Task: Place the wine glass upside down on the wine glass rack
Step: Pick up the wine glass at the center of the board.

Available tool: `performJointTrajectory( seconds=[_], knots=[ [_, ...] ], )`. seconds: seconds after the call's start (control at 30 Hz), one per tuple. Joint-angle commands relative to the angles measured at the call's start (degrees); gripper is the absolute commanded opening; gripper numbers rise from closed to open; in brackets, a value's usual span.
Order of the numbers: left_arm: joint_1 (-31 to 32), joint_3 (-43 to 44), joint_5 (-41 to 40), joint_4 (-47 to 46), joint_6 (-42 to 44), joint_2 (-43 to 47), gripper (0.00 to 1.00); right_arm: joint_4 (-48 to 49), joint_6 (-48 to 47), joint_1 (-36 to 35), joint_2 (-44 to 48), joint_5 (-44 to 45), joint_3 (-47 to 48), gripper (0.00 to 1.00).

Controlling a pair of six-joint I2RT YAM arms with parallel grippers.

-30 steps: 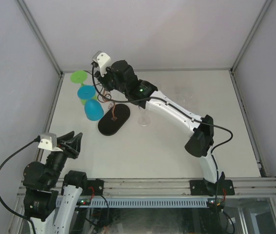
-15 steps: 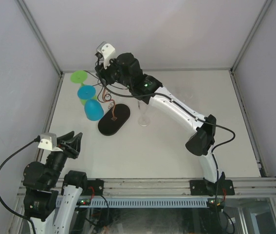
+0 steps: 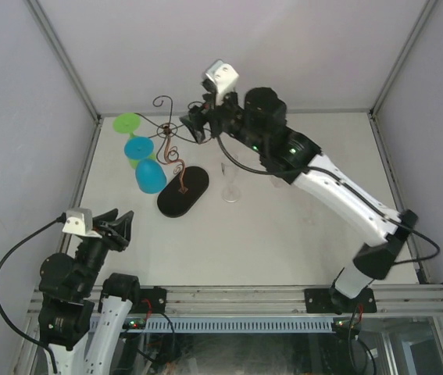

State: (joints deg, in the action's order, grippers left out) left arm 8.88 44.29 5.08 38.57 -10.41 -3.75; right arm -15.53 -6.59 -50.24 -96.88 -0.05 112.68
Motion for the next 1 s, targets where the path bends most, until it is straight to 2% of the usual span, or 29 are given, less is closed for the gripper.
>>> performJointTrajectory(
  seconds=[0.0,0.03,0.07,0.2,0.37,0.5,0.67,0.97],
  knots=[
    [0.4,1.8,-1.4,-0.2,-1.6,-2.7,0.5,6.2,0.7,-0.1,13.3,4.4,-13.9,0.81],
    [0.4,1.9,-1.6,-0.2,-1.7,-2.8,0.5,6.5,1.3,-0.1,16.3,5.4,-17.4,0.83],
    [0.5,2.0,-2.3,-0.2,-2.1,-2.8,0.51,6.5,1.9,-0.1,19.2,6.4,-20.9,0.9],
    [0.5,2.5,-3.1,-0.7,-3.6,-3.6,0.52,4.2,5.9,0.1,29.2,10.4,-33.9,0.96],
    [0.4,1.8,-2.3,-2.6,-5.4,-4.4,0.53,1.4,12.0,0.1,39.3,12.8,-49.4,1.0],
    [0.5,0.0,-2.4,-4.1,-6.5,-4.6,0.53,2.7,17.9,0.1,43.5,12.3,-60.1,1.0],
    [0.4,-1.9,-2.2,-5.1,-6.9,-5.0,0.54,10.6,22.1,0.1,41.6,13.2,-68.4,1.0],
    [0.5,-4.1,-3.0,-5.5,-6.5,-3.7,0.58,32.3,16.5,0.9,27.1,15.7,-71.9,1.0]
  ],
)
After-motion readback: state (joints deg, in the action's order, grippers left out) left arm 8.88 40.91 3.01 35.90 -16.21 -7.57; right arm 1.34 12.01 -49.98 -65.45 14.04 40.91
